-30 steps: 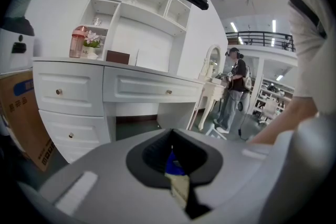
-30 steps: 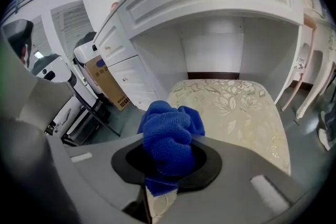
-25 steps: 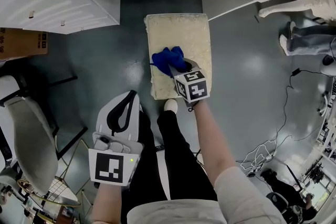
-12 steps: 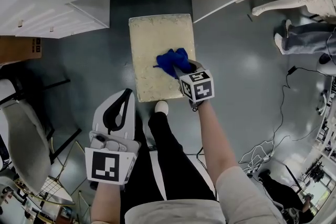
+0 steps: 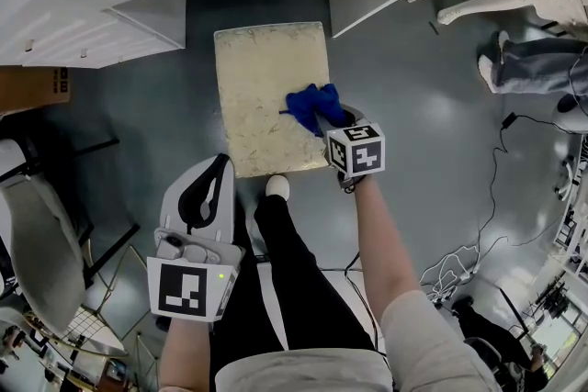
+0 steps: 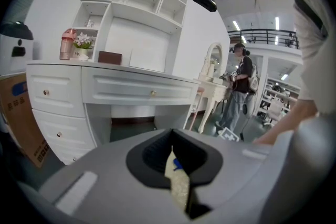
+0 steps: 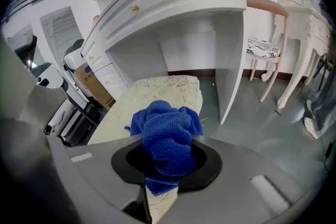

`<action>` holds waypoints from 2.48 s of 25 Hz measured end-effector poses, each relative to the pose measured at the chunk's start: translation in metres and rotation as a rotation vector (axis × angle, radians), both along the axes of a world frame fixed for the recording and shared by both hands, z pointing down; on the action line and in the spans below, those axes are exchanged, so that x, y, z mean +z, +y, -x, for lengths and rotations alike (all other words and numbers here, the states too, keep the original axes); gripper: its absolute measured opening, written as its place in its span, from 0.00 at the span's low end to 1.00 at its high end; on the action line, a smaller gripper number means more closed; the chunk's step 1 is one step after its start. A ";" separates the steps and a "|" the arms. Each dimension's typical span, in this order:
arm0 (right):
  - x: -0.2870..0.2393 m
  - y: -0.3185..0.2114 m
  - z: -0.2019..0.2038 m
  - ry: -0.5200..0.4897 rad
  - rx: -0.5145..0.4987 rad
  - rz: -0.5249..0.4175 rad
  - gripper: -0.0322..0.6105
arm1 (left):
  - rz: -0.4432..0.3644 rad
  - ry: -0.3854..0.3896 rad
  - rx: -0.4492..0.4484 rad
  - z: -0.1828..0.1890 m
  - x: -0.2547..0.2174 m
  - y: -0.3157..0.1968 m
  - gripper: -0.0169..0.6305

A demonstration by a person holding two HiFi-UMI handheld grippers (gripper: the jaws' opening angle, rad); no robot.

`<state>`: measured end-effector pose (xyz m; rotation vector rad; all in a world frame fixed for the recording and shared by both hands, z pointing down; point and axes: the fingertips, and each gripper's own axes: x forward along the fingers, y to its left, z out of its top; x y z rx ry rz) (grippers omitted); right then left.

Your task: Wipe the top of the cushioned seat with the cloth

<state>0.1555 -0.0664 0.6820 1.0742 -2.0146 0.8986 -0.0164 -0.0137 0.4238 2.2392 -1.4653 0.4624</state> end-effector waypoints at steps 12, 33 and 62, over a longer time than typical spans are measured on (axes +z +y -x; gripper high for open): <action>0.001 0.029 -0.006 -0.021 0.052 0.027 0.20 | -0.041 0.006 0.013 -0.005 -0.006 0.006 0.03; 0.000 0.073 0.009 0.045 0.065 0.022 0.20 | -0.046 0.013 0.020 0.025 -0.007 0.039 0.03; -0.006 0.104 0.174 0.025 -0.014 0.034 0.20 | -0.042 0.020 0.027 0.127 -0.009 0.048 0.03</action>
